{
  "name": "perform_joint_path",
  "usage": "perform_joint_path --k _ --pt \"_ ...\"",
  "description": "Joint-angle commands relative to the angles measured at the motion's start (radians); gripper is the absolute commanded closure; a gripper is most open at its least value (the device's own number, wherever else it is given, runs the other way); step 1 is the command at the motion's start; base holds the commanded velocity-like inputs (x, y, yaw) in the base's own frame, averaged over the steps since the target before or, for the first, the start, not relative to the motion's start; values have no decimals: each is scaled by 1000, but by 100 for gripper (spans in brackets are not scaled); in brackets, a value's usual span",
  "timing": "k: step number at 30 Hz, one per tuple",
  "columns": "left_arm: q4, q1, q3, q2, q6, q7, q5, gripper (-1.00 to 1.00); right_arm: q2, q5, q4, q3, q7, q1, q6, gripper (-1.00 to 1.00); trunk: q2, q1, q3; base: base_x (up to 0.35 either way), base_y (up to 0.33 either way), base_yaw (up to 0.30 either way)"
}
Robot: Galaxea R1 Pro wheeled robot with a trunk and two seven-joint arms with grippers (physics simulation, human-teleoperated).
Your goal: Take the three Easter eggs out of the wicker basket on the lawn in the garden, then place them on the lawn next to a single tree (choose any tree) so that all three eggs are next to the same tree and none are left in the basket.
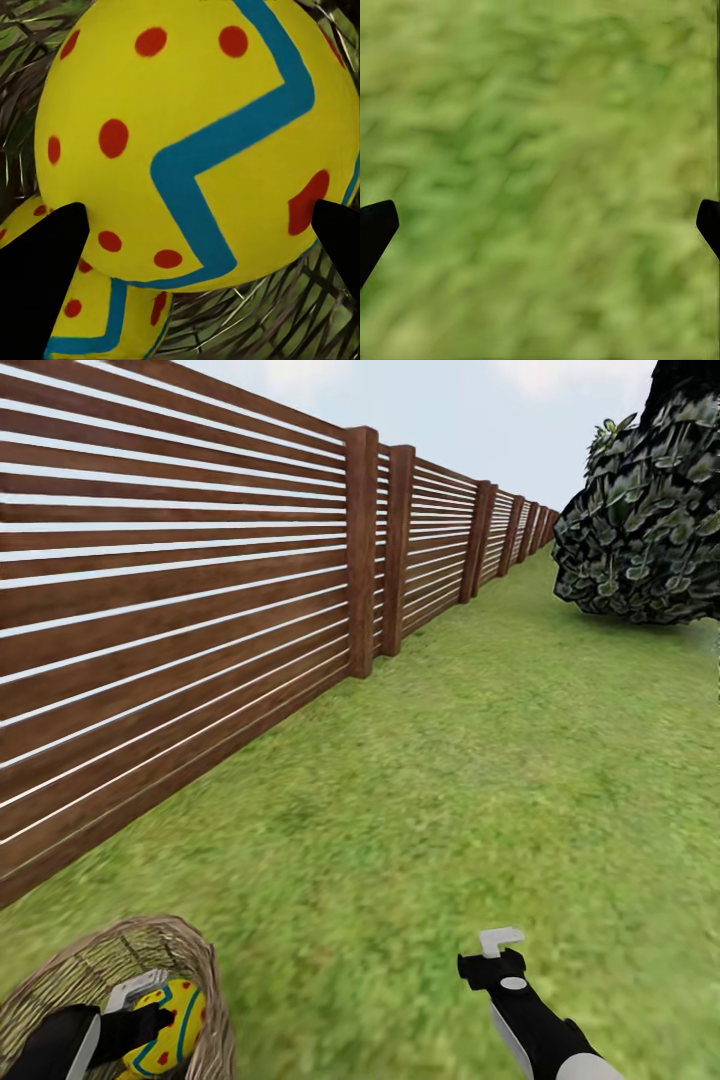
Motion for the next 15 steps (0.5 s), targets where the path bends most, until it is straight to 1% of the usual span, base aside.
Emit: perform_joint_path --k 1,3,5,13,15 --pt "-1 -1 4 -2 3 -9 -9 100 -1 7 -1 8 -7 0 7 -100 0 -1 3 0 0 0" --pt "0 -1 4 -6 3 -9 -9 100 -1 7 -1 8 -7 0 7 -100 0 -2 11 0 0 0" --pt "0 -1 4 -15 2 -9 -10 100 3 7 -1 8 -7 0 8 -100 1 -2 19 0 0 0" --pt "-1 0 4 -19 2 -7 -11 100 10 7 1 8 -7 0 8 -100 3 -6 50 0 0 0" --pt "2 0 3 -26 2 -7 -11 100 9 8 1 8 -7 0 9 -100 3 -7 57 -18 0 0"
